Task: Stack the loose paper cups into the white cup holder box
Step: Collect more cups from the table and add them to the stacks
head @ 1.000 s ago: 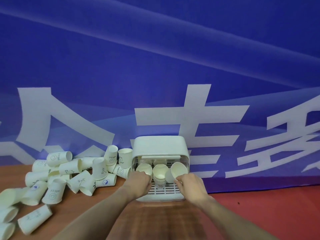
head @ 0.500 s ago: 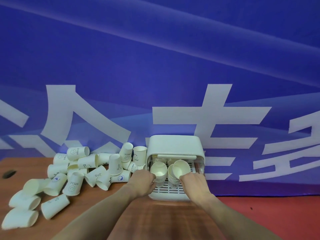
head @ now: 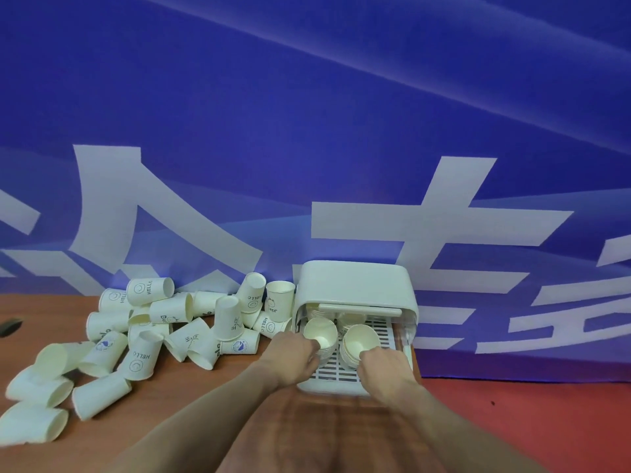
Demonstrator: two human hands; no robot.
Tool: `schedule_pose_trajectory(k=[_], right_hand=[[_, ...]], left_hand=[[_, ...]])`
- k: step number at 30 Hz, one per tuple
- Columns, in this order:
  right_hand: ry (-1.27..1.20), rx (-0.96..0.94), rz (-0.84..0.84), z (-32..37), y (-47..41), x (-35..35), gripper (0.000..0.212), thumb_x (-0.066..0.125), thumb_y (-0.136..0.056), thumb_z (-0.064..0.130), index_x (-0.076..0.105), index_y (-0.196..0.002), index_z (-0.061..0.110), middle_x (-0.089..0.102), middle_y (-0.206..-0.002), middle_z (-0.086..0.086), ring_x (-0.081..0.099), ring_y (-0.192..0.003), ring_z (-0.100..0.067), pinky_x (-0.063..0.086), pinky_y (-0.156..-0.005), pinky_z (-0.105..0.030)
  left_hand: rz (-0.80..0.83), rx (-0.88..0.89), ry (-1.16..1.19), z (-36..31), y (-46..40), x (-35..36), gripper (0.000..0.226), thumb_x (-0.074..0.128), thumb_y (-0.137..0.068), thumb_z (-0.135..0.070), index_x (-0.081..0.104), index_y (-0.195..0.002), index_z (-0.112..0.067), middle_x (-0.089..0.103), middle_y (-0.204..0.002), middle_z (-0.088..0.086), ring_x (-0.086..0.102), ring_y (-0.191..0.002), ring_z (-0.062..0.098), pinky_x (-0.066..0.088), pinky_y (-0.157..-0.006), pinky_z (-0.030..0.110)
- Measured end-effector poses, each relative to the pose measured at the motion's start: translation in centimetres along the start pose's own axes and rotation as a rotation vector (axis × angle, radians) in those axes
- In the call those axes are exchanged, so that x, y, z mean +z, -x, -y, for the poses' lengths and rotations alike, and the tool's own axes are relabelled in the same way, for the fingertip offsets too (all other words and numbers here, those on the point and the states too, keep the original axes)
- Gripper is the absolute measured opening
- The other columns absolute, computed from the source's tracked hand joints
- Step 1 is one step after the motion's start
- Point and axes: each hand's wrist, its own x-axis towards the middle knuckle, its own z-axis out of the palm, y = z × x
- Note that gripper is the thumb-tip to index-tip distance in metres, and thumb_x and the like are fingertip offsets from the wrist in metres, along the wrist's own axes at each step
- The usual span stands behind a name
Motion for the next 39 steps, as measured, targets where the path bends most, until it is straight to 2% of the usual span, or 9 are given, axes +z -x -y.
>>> schedule_pose_trajectory(k=[4,8,14,18,23,25,28,32,39], right_hand=[[-0.04,0.009,0.007,0.0,-1.4,0.5,0.033,0.038,-0.097,0.028,0.064,-0.109,0.013,0.067,-0.109,-0.007,0.064,-0.101,-0.028,0.047,-0.079,-0.033],[-0.1,0.018,0.023,0.0,-2.0,0.5,0.03,0.04,-0.094,0.027,0.061,-0.111,0.013,0.066,-0.111,-0.007,0.063,-0.102,-0.028,0.048,-0.082,-0.033],[-0.156,-0.004,-0.05,-0.2,-0.6,-0.2,0.035,0.041,-0.091,0.025,0.046,-0.125,0.018,0.066,-0.106,-0.005,0.064,-0.097,-0.029,0.039,-0.068,-0.035],[-0.17,-0.047,-0.095,0.1,0.9,-1.2,0.031,0.04,-0.092,0.026,0.049,-0.119,0.016,0.066,-0.106,-0.007,0.062,-0.098,-0.031,0.037,-0.068,-0.034],[-0.168,-0.128,-0.151,2.0,2.5,-3.1,0.031,0.04,-0.094,0.03,0.052,-0.119,0.015,0.066,-0.108,-0.009,0.062,-0.099,-0.033,0.035,-0.068,-0.035],[-0.165,-0.166,-0.176,3.0,3.0,-4.0,0.032,0.039,-0.095,0.033,0.052,-0.119,0.015,0.066,-0.108,-0.01,0.061,-0.101,-0.035,0.035,-0.068,-0.036],[-0.158,-0.219,-0.193,4.6,3.1,-4.7,0.031,0.039,-0.095,0.034,0.053,-0.115,0.014,0.065,-0.11,-0.011,0.061,-0.101,-0.035,0.034,-0.068,-0.036],[-0.15,-0.296,-0.189,7.5,2.9,-5.3,0.033,0.039,-0.094,0.035,0.054,-0.116,0.015,0.065,-0.11,-0.01,0.061,-0.102,-0.034,0.04,-0.071,-0.037],[-0.117,-0.457,-0.187,14.1,1.7,-6.5,0.033,0.038,-0.095,0.039,0.056,-0.112,0.017,0.065,-0.11,-0.008,0.062,-0.1,-0.031,0.046,-0.076,-0.038]], left_hand=[[-0.03,-0.01,0.008,0.5,-0.4,0.4,0.037,0.035,-0.097,-0.037,0.06,-0.118,-0.021,0.069,-0.094,0.014,0.064,-0.088,0.035,0.042,-0.067,0.035],[-0.039,-0.025,0.005,0.8,-0.5,0.1,0.04,0.036,-0.099,-0.038,0.056,-0.129,-0.022,0.069,-0.103,0.014,0.063,-0.096,0.035,0.044,-0.074,0.036],[-0.068,-0.043,0.02,1.6,1.0,-0.3,0.038,0.036,-0.096,-0.039,0.061,-0.119,-0.024,0.071,-0.094,0.012,0.066,-0.089,0.034,0.049,-0.073,0.034],[-0.035,-0.072,-0.029,1.7,3.0,-1.6,0.038,0.04,-0.096,-0.041,0.057,-0.126,-0.026,0.069,-0.102,0.014,0.063,-0.095,0.035,0.042,-0.074,0.036],[-0.012,-0.144,-0.071,2.4,6.8,-3.0,0.032,0.042,-0.093,-0.042,0.06,-0.11,-0.022,0.069,-0.099,0.009,0.064,-0.093,0.031,0.043,-0.074,0.034],[-0.014,-0.197,-0.093,2.7,8.4,-3.3,0.031,0.043,-0.094,-0.042,0.059,-0.112,-0.024,0.069,-0.101,0.008,0.063,-0.094,0.03,0.037,-0.07,0.034],[0.004,-0.284,-0.092,3.3,10.9,-3.3,0.036,0.043,-0.092,-0.045,0.059,-0.118,-0.024,0.068,-0.104,0.008,0.063,-0.095,0.029,0.042,-0.074,0.035],[0.022,-0.405,-0.073,4.1,15.3,-3.2,0.036,0.042,-0.093,-0.046,0.059,-0.116,-0.023,0.066,-0.103,0.008,0.062,-0.094,0.028,0.039,-0.07,0.035],[0.071,-0.656,-0.041,7.6,23.5,-2.5,0.039,0.041,-0.094,-0.047,0.062,-0.115,-0.022,0.067,-0.103,0.003,0.063,-0.095,0.023,0.048,-0.074,0.035]])
